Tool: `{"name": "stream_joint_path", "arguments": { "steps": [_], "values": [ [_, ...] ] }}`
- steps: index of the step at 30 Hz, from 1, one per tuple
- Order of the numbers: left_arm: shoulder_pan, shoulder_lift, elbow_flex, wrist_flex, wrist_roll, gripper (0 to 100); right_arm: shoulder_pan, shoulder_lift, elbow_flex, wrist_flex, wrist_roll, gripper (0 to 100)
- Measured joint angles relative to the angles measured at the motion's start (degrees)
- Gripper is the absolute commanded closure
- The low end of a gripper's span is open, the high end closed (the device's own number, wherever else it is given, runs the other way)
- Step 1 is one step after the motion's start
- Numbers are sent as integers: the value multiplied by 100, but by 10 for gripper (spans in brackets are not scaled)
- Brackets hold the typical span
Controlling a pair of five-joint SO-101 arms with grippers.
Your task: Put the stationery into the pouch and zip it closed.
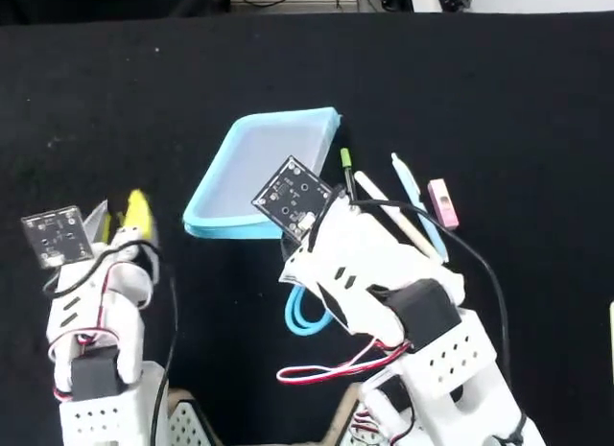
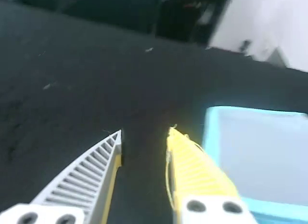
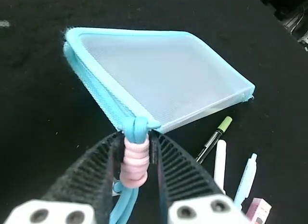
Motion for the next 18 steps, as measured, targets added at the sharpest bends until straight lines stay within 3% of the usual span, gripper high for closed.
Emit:
{"name": "stream_joint_path", "arguments": {
  "steps": [5, 13, 18],
  "values": [
    [1081, 0, -88, -501, -695, 830, -18, 0, 0, 0, 0, 988],
    [1319, 905, 941, -1934, -897, 830, -123, 0, 0, -88, 0, 988],
    [1600, 1600, 1046, -2189, -897, 830, -589, 0, 0, -580, 0, 988]
  ]
}}
